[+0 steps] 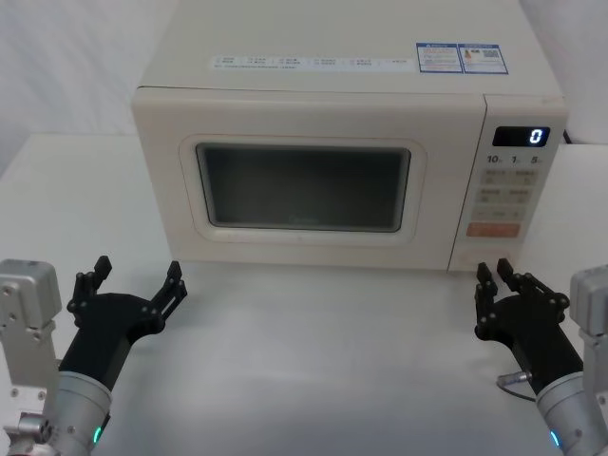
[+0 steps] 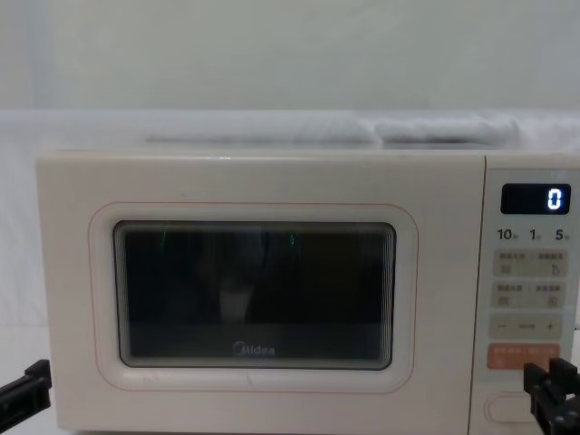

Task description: Press the button to open the microwave door with one hand; close the microwave door with the other hand.

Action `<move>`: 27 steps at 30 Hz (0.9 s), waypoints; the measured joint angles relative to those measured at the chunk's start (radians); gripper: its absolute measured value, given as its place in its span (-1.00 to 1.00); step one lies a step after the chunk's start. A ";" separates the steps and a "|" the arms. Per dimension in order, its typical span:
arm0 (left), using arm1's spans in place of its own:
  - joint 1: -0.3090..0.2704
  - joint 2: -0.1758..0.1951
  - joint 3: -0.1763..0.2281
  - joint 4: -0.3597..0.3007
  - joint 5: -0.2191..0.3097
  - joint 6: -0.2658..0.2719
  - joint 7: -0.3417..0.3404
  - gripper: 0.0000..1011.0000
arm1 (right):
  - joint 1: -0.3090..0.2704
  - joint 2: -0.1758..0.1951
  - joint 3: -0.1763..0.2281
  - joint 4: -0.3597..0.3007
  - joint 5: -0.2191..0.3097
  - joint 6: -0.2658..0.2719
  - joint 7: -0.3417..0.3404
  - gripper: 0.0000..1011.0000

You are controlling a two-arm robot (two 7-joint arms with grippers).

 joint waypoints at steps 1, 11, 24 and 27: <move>0.000 0.000 0.000 0.000 0.000 0.000 0.000 0.98 | 0.000 0.000 0.000 0.000 0.000 0.000 0.000 -0.63; 0.000 0.000 0.000 0.000 0.000 0.000 0.000 0.98 | 0.000 0.000 0.000 0.000 0.000 0.000 0.000 -1.00; 0.000 0.000 0.000 0.000 0.000 0.000 0.000 0.98 | 0.000 0.000 0.000 0.000 0.000 0.000 0.000 -1.00; 0.000 0.000 0.000 0.000 0.000 0.000 0.000 0.98 | 0.000 -0.004 0.003 -0.013 -0.001 0.007 0.010 -1.00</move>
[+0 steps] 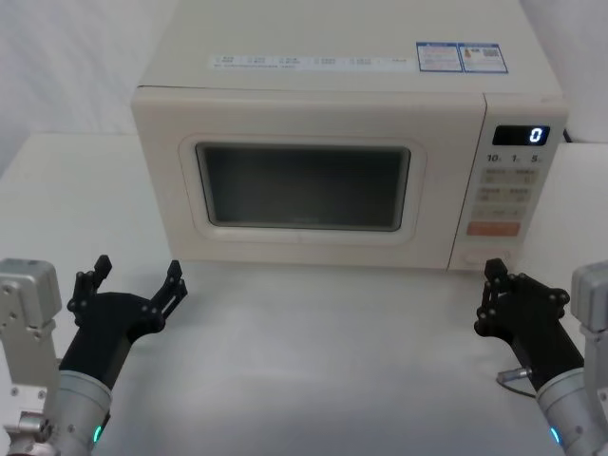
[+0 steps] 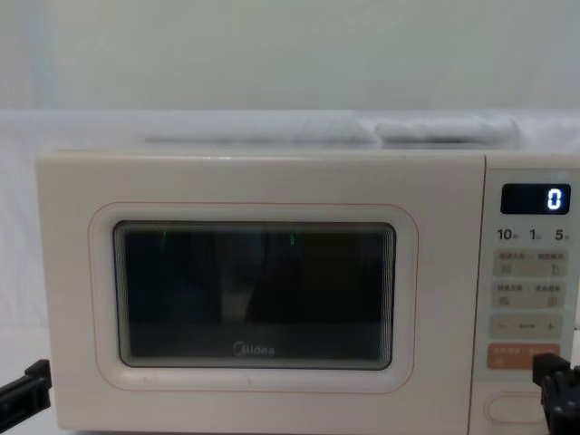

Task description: Press the button to open the microwave door with one hand; close the microwave door with the other hand.

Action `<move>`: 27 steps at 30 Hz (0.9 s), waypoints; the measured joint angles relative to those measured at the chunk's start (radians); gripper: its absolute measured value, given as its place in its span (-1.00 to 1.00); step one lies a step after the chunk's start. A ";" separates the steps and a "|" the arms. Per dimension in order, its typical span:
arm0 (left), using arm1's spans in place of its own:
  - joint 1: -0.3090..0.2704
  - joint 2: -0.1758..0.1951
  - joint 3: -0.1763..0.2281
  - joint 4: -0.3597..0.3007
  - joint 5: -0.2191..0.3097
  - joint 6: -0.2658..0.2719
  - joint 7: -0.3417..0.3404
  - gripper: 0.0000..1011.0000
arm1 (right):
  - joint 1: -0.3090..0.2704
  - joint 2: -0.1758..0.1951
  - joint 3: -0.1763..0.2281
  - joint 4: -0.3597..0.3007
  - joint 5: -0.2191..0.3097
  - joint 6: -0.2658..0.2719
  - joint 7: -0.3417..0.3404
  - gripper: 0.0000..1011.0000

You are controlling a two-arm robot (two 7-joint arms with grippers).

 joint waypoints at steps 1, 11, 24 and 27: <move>0.000 0.000 0.000 0.000 0.000 0.000 0.000 0.98 | 0.000 -0.001 0.002 -0.003 0.000 0.004 0.004 -1.00; 0.000 0.000 0.000 0.000 0.000 0.000 0.000 0.98 | -0.005 -0.024 0.037 -0.027 0.027 0.063 0.057 -1.00; 0.000 0.000 0.000 0.000 0.000 0.000 0.000 0.98 | 0.000 -0.036 0.080 -0.043 0.076 0.164 0.132 -1.00; 0.000 0.000 0.000 0.000 0.000 0.000 0.000 0.98 | 0.006 -0.035 0.082 -0.041 0.078 0.177 0.139 -1.00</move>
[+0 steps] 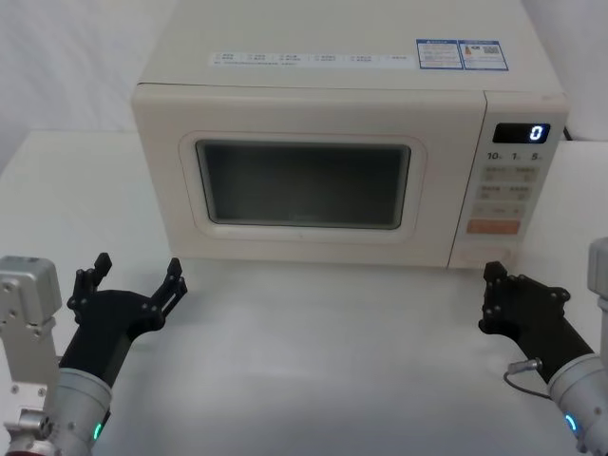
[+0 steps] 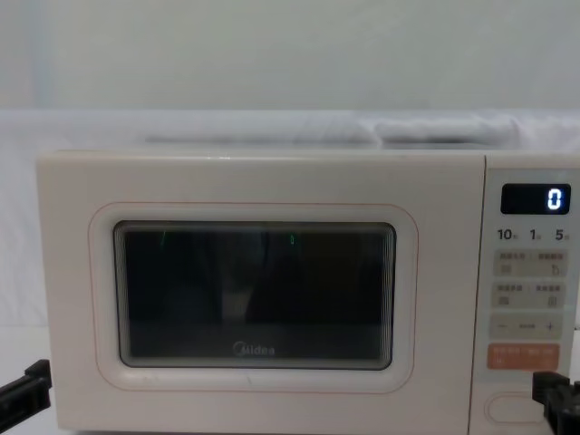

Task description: Press the button to open the microwave door with one hand; close the microwave door with the other hand.

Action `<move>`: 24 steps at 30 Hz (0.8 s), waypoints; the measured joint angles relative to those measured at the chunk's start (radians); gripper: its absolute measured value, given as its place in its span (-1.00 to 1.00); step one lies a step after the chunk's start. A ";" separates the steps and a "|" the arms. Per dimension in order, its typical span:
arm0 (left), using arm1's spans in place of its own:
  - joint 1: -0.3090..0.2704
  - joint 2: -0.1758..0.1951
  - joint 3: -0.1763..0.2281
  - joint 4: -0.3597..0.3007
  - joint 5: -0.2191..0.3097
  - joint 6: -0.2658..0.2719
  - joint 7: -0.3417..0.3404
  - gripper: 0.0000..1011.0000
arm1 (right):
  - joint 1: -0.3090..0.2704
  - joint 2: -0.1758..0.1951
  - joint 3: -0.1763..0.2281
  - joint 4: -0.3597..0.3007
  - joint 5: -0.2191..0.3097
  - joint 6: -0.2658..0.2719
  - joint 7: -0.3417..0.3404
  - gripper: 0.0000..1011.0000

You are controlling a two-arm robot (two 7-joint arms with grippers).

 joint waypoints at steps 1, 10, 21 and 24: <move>0.000 0.000 0.000 0.000 0.000 0.000 0.000 0.98 | 0.004 0.000 0.001 0.005 0.000 0.007 0.003 -1.00; 0.000 0.000 0.000 0.000 0.000 0.000 0.000 0.98 | 0.049 -0.015 0.002 0.073 0.008 0.031 0.009 -1.00; 0.000 0.000 0.000 0.000 0.000 0.000 0.000 0.98 | 0.122 -0.048 0.006 0.193 0.024 0.016 0.008 -1.00; 0.000 0.000 0.000 0.000 0.000 0.000 0.000 0.98 | 0.132 -0.052 0.008 0.211 0.025 0.006 0.004 -1.00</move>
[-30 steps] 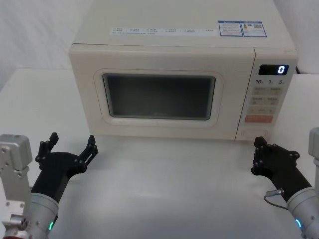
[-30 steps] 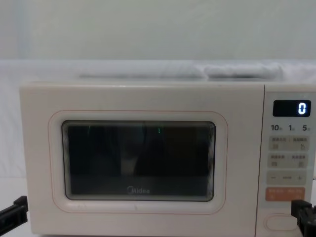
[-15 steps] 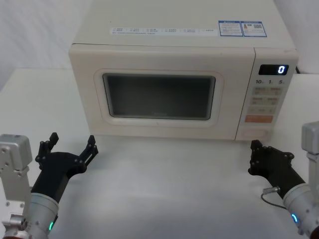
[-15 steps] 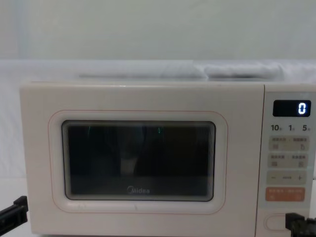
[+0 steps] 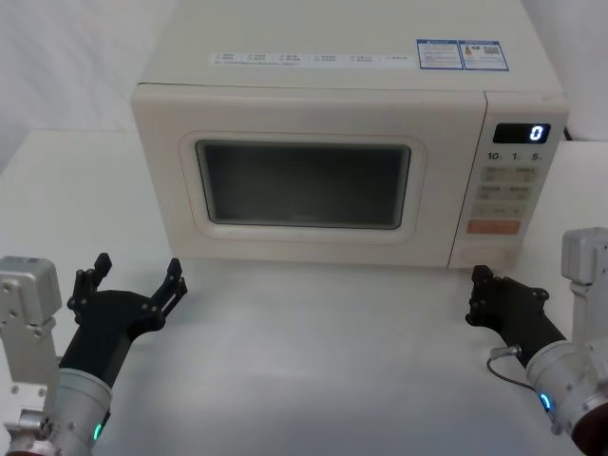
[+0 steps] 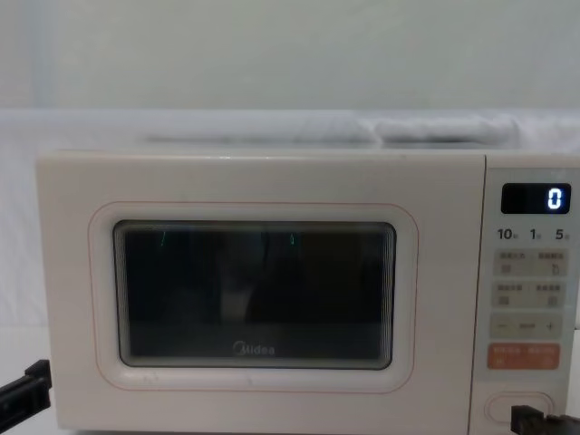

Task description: Press the button to open the microwave door with one hand; close the microwave door with the other hand.

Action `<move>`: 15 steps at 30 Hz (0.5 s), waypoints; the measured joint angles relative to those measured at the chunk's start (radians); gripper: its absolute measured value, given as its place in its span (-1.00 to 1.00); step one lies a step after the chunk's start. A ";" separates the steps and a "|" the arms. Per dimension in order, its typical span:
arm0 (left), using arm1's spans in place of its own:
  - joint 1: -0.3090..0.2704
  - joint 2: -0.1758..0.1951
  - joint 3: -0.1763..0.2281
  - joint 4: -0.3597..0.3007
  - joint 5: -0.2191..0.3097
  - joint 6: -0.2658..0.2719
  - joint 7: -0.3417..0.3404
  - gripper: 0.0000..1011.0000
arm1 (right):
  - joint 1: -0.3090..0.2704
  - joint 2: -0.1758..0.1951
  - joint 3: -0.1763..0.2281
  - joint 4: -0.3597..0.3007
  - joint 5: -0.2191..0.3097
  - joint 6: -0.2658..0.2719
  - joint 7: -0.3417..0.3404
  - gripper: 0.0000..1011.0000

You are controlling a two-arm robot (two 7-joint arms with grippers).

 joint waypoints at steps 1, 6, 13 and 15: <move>0.000 0.000 0.000 0.000 0.000 0.000 0.000 0.98 | 0.003 -0.002 0.001 0.007 0.000 -0.004 -0.002 -1.00; 0.000 0.000 0.000 0.000 0.000 0.000 0.000 0.98 | 0.019 -0.011 0.005 0.038 0.000 -0.025 -0.012 -1.00; 0.000 0.000 0.000 0.000 0.000 0.000 0.000 0.98 | 0.034 -0.020 0.013 0.067 -0.001 -0.041 -0.018 -1.00; 0.000 0.000 0.000 0.000 0.000 0.000 0.000 0.98 | 0.038 -0.023 0.015 0.073 -0.001 -0.043 -0.020 -1.00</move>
